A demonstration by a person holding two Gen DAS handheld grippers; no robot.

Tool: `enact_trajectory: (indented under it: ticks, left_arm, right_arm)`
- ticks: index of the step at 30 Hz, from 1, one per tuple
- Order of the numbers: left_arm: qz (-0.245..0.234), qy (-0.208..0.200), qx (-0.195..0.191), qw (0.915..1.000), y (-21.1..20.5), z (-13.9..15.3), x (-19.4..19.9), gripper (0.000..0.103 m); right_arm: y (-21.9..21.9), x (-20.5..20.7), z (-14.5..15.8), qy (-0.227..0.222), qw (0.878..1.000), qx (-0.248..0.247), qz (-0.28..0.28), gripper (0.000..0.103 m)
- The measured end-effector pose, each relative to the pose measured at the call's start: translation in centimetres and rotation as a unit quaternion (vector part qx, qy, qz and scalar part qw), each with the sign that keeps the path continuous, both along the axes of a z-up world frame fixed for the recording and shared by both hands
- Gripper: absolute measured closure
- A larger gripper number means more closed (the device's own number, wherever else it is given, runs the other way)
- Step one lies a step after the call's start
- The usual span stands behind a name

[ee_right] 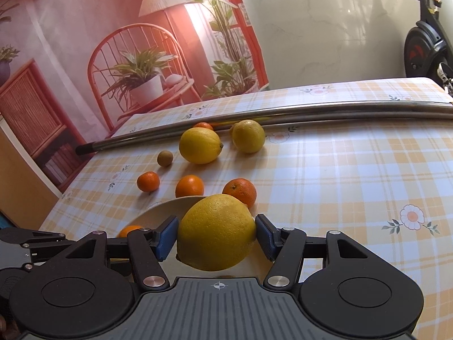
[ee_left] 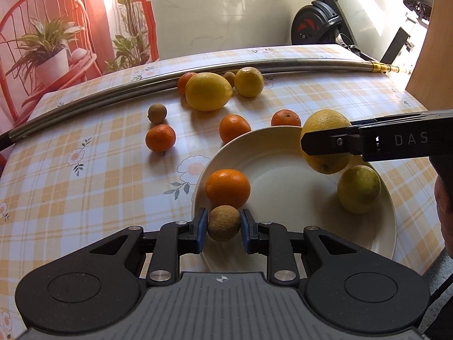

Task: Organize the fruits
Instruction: 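Lower the lemon with the right tool while the left tool lowers the kiwi into the plate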

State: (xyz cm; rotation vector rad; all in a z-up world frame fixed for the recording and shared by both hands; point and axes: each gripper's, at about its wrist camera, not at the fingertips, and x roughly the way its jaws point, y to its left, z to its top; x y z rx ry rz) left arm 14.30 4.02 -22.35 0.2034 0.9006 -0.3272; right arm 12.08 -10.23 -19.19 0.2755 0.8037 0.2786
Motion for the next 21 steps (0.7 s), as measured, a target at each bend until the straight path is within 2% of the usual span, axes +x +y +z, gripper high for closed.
enact_trajectory:
  ticks: [15,21]
  left_arm:
    - [-0.007,-0.011,-0.016,0.9998,0.1,-0.6,0.3,0.077]
    - [-0.006,-0.011,-0.02,0.9997,0.2,-0.7,0.3,0.076]
  right_arm:
    - [4.3,3.9,-0.6,0.012,0.997,-0.047,0.068,0.048]
    - [4.8,4.5,-1.0,0.027,0.996,-0.046,0.072,0.047]
